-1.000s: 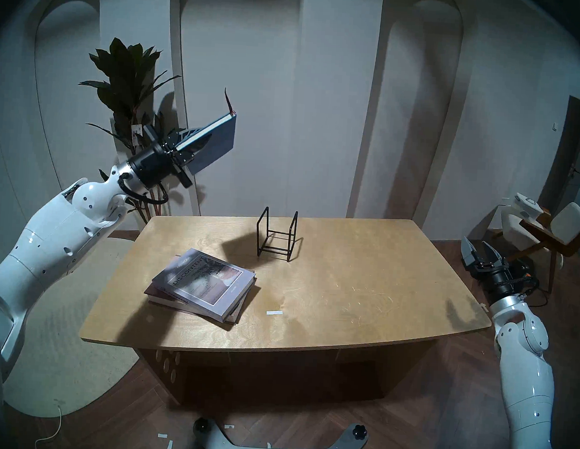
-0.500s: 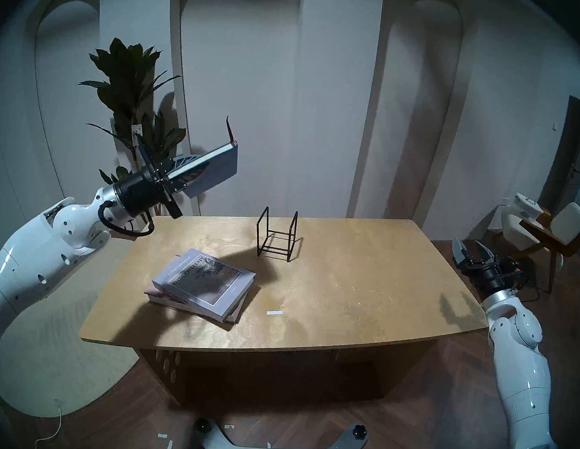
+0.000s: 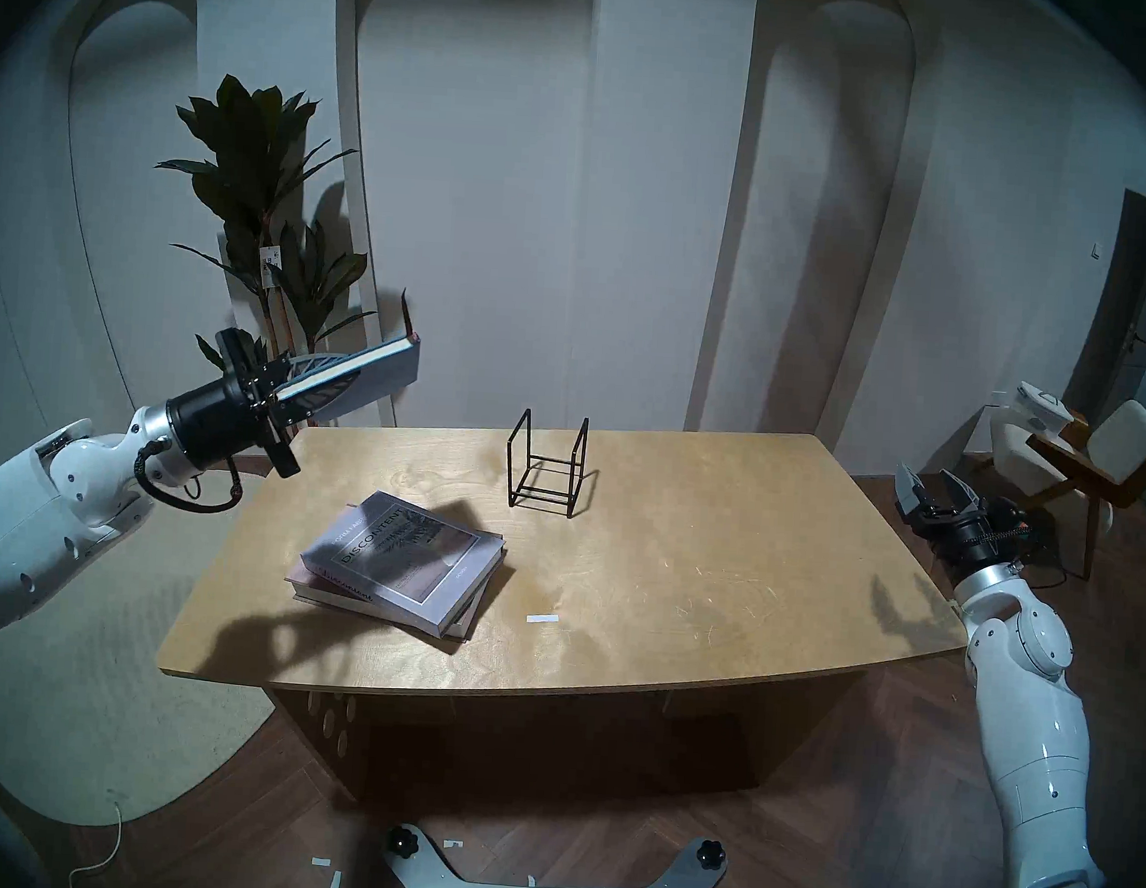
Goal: Stack the books into one stack
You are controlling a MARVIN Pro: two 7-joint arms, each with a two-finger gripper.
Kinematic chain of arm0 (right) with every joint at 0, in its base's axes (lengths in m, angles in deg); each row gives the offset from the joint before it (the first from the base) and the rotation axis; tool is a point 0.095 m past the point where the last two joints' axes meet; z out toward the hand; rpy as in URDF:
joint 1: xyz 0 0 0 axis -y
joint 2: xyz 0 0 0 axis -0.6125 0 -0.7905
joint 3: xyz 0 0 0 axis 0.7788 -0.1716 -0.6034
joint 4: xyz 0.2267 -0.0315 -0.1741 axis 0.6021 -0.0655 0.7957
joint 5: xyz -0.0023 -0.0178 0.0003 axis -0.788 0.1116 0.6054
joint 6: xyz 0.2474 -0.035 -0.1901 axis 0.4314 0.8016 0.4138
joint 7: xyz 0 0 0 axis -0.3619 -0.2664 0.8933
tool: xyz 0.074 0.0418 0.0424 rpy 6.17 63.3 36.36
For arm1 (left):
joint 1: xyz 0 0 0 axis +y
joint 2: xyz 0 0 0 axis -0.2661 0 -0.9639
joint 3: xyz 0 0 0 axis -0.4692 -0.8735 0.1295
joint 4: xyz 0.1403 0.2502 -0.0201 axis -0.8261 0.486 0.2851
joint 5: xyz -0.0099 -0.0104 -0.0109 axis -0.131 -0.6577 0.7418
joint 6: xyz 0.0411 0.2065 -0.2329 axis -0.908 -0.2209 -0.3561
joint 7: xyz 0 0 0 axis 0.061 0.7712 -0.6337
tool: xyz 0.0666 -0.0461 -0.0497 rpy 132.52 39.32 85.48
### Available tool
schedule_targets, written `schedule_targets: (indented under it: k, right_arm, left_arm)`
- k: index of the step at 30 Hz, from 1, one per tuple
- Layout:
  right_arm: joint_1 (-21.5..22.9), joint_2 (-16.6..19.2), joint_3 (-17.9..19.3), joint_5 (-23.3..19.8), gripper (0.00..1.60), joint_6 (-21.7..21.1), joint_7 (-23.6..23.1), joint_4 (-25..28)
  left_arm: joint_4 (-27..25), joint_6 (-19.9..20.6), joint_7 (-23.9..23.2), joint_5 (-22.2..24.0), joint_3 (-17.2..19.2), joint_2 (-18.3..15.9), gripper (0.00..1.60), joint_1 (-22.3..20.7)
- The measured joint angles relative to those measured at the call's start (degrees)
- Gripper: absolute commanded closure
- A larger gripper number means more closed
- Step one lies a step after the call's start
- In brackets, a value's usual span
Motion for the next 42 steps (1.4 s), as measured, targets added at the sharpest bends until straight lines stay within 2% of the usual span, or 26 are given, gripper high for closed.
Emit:
schedule_targets:
  k: [8,18,42]
  right_arm:
    - [0.51,0.01,0.03,-0.08,0.0,0.14,-0.89,-0.5]
    - [0.85,0.0,0.06,-0.36,0.0,0.32,-1.61,-0.89]
    - [1.25,0.0,0.12,-0.58,0.0,0.59,-2.45,-1.39]
  left_arm:
    - [-1.96,0.8,-3.82,-2.78,0.83,-2.2,1.6,6.15]
    - [0.28,1.02,-4.5,-2.84,3.02,0.32,1.6,6.92]
    - [9.92,1.07,8.16,-2.83,2.03,10.98,1.6,6.76]
